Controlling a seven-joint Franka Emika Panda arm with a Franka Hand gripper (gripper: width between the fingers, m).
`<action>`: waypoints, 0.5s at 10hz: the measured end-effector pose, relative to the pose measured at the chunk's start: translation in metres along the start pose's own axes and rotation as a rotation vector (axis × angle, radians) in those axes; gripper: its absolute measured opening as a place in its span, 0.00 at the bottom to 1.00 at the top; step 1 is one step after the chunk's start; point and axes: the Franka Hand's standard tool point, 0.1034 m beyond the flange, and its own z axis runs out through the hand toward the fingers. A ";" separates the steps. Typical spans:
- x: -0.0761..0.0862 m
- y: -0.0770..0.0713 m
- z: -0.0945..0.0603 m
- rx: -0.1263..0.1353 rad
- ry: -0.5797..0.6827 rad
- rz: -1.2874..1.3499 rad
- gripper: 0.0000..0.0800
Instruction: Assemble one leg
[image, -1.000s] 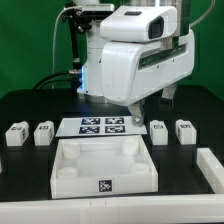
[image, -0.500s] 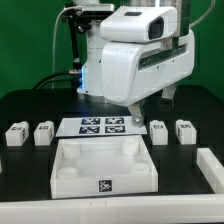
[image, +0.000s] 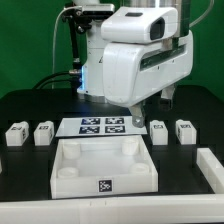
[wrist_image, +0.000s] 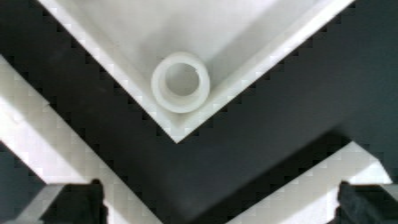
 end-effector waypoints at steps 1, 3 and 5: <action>-0.012 -0.007 0.001 0.003 -0.005 -0.073 0.81; -0.054 -0.026 0.013 0.001 -0.003 -0.374 0.81; -0.096 -0.037 0.039 0.010 0.003 -0.637 0.81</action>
Offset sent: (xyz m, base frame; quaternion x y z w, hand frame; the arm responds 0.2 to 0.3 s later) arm -0.0793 -0.0394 -0.0281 -0.0019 0.0372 -0.2531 0.9667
